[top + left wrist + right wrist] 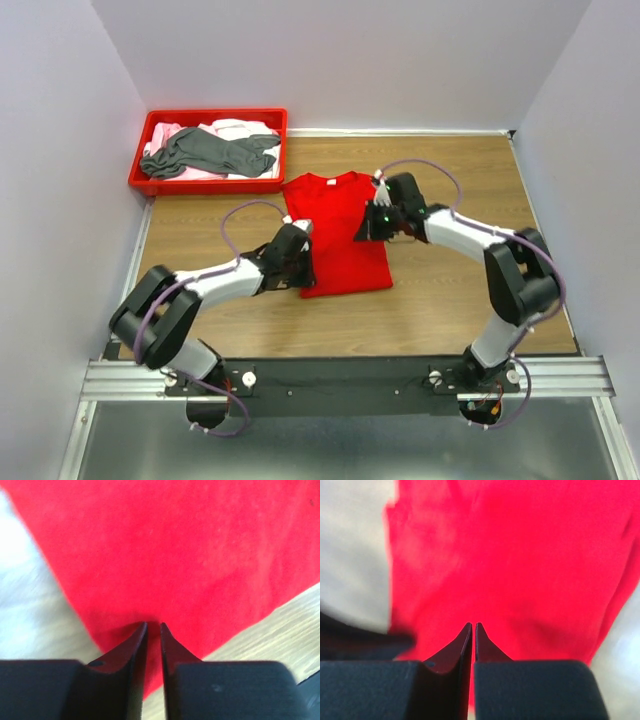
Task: Fold and stack the t-shirts
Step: Fold the tshirt
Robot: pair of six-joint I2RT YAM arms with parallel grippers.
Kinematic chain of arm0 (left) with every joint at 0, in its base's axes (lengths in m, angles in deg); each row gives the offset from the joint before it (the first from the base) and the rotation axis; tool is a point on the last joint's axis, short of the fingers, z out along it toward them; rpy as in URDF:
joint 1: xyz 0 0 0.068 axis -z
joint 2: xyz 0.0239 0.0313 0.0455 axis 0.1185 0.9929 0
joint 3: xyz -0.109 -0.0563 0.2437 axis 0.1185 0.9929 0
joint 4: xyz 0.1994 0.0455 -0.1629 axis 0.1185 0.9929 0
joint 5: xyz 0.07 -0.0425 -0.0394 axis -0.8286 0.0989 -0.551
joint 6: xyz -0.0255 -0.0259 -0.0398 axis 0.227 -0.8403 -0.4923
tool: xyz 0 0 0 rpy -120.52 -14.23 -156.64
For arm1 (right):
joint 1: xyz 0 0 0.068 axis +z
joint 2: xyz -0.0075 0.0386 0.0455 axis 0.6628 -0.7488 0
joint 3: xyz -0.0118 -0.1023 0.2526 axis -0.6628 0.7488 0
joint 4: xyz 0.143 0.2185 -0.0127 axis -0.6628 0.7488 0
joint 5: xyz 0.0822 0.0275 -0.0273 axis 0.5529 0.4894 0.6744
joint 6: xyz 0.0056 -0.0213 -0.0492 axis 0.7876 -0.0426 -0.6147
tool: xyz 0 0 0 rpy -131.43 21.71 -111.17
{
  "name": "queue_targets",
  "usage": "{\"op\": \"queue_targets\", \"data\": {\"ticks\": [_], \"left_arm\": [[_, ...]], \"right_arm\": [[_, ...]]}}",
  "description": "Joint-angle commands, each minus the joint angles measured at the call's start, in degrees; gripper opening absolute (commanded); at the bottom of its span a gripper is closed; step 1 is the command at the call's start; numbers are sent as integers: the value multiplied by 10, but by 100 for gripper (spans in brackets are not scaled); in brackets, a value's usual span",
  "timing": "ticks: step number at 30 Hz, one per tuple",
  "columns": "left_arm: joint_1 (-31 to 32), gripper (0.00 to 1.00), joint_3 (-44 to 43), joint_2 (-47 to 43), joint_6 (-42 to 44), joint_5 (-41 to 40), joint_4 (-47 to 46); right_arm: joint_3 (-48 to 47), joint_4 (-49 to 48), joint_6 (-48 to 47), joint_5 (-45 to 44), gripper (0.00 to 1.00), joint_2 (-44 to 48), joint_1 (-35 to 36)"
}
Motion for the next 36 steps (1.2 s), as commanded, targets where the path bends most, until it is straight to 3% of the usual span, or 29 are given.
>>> {"op": "queue_targets", "data": {"ticks": [1, 5, 10, 12, 17, 21, 25, 30, 33, 36], "left_arm": [[3, 28, 15, -89, -13, -30, 46], [3, 29, 17, -157, -25, -19, 34], [3, 24, 76, -127, -61, 114, -104], [0, 13, 101, -81, -80, 130, -126], [-39, 11, 143, -32, -95, 153, -149], [-74, 11, 170, -72, -107, 169, -150], [-100, 11, 190, -127, -106, 158, -126], [-101, 12, 184, -196, -108, 162, -107], [-102, 12, 175, -225, -112, 148, -99], [-101, 12, 164, -231, -113, 122, -81]], "right_arm": [[120, -68, 54, 158, 11, 78, -44], [232, -161, 95, 284, 11, 141, -74], [350, -304, 164, 358, 9, 169, -107], [381, -355, 165, 368, 8, 156, -128], [430, -438, 195, 380, 3, 42, -201], [460, -468, 215, 373, 2, 4, -229], [472, -467, 212, 383, 3, 30, -241], [432, -422, 229, 395, 8, 137, -215], [399, -403, 246, 362, 8, 168, -139], [362, -433, 261, 336, 8, 139, -56]]}}
